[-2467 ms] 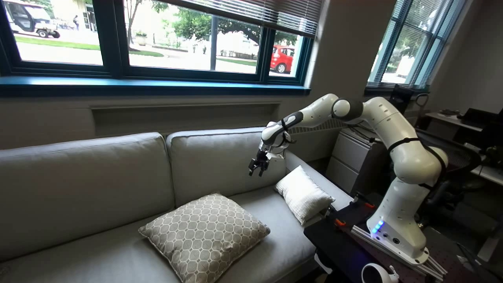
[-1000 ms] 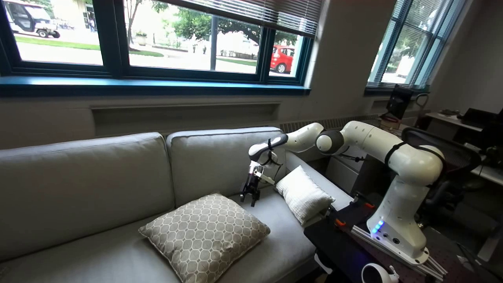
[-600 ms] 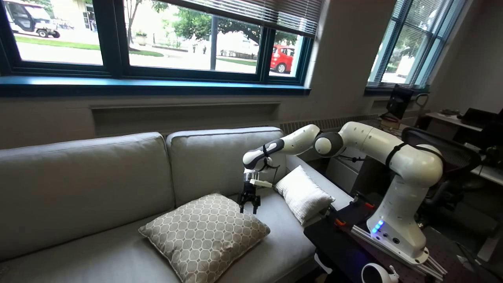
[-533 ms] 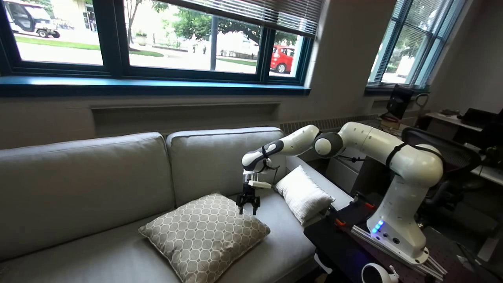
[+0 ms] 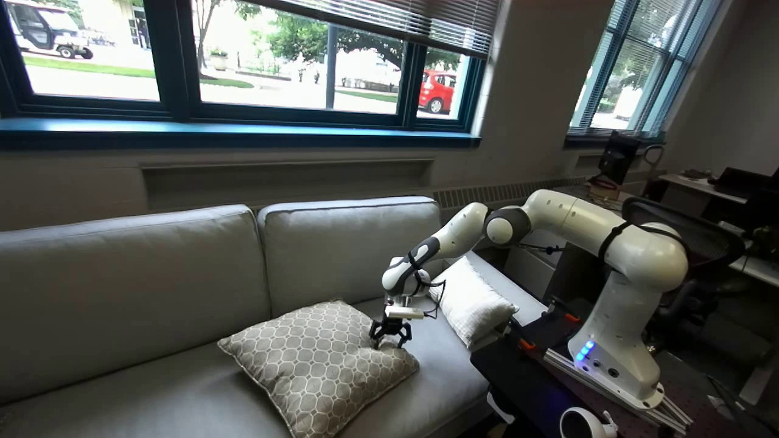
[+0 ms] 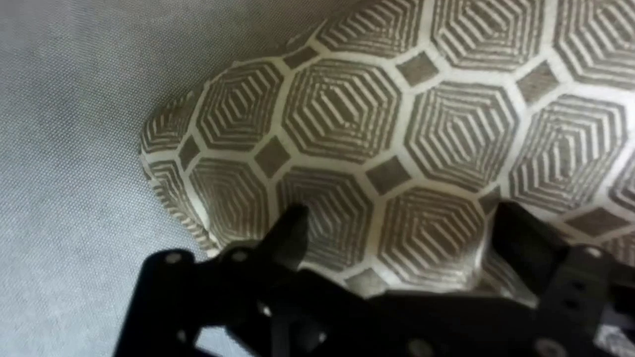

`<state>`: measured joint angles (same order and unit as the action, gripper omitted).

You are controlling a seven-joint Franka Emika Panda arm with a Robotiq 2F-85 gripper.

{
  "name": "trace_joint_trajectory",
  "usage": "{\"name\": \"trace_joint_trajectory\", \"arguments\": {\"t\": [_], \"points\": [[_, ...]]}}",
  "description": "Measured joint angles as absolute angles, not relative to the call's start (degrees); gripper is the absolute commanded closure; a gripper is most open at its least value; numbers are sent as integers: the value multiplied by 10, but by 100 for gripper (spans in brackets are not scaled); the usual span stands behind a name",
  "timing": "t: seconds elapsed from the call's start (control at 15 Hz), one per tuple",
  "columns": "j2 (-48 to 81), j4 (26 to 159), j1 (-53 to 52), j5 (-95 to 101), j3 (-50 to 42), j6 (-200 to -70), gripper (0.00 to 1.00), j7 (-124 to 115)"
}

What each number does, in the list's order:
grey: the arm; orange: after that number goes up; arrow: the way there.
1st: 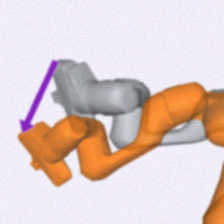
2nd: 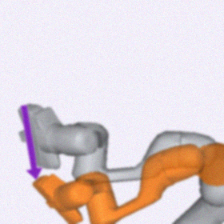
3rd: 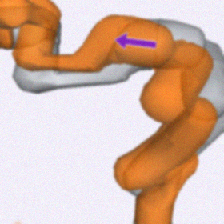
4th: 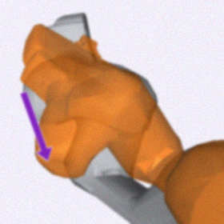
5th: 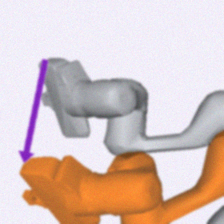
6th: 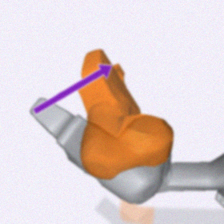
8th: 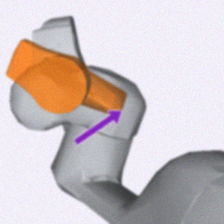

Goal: Move the big pillow to the right side of the couch

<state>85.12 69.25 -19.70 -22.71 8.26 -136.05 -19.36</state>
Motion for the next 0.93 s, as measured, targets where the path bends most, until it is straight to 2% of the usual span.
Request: {"name": "trace_joint_trajectory", "arguments": {"t": [0.07, 0.13, 0.2, 0.8, 0.87, 0.93], "points": [[850, 711, -191, -238, 89, -1385, 0, -194], [849, 726, -186, -246, 97, -1404, 25, -194], [849, 737, -180, -250, 105, -1417, 25, -194], [842, 748, -156, -250, 153, -1424, 92, -179], [841, 749, -155, -250, 155, -1425, 98, -177], [838, 752, -155, -250, 158, -1428, 100, -175]]}}
